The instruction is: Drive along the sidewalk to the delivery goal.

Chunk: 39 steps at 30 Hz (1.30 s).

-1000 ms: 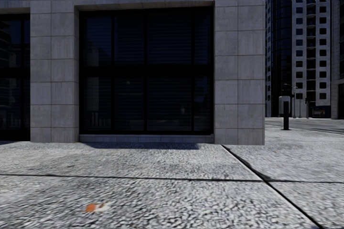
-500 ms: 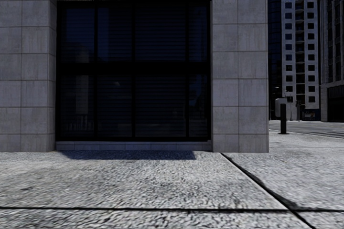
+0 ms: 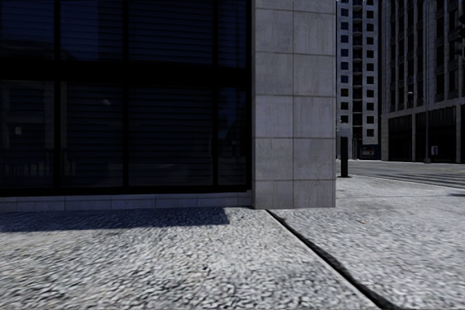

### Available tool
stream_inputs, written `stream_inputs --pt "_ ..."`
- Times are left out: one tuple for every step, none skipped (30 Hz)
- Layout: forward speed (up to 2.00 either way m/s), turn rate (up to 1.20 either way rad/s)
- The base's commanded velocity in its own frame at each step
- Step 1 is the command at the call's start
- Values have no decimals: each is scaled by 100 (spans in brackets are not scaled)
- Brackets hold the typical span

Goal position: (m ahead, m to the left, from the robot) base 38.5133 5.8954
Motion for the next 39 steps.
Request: stream_inputs --pt "129 -49" --pt "129 -49" --pt "129 -49" --pt "129 -49" --pt "129 -49" --pt "129 -49" --pt "129 -49" --pt "129 -49" --pt "129 -49" --pt "129 -49" --pt "129 -49" --pt "129 -49" --pt "129 -49" --pt "129 -49" --pt "129 -49" --pt "129 -49" --pt "129 -49" --pt "129 -49" --pt "129 -49" --pt "129 -49" --pt "129 -49" --pt "129 -50" --pt "129 -51" --pt "129 -58" --pt "129 -62" --pt "129 -62" --pt "129 -63" --pt "130 -64" --pt "130 -64" --pt "130 -64" --pt "130 -64" --pt "130 -64" --pt "130 -64" --pt "130 -64" --pt "130 -64" --pt "130 -64" --pt "130 -64" --pt "130 -64" --pt "130 -64"
